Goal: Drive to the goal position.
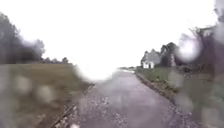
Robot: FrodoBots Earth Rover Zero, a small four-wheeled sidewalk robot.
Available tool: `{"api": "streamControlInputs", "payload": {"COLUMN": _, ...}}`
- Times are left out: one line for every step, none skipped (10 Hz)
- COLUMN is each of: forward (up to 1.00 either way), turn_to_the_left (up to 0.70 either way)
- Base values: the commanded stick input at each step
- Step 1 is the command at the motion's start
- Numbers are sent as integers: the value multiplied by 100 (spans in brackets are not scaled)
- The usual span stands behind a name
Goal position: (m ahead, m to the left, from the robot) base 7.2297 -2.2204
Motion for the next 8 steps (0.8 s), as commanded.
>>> {"api": "streamControlInputs", "payload": {"forward": 85, "turn_to_the_left": -34}}
{"api": "streamControlInputs", "payload": {"forward": 85, "turn_to_the_left": -34}}
{"api": "streamControlInputs", "payload": {"forward": 85, "turn_to_the_left": -23}}
{"api": "streamControlInputs", "payload": {"forward": 85, "turn_to_the_left": -13}}
{"api": "streamControlInputs", "payload": {"forward": 85, "turn_to_the_left": 0}}
{"api": "streamControlInputs", "payload": {"forward": 85, "turn_to_the_left": 0}}
{"api": "streamControlInputs", "payload": {"forward": 85, "turn_to_the_left": 0}}
{"api": "streamControlInputs", "payload": {"forward": 85, "turn_to_the_left": 0}}
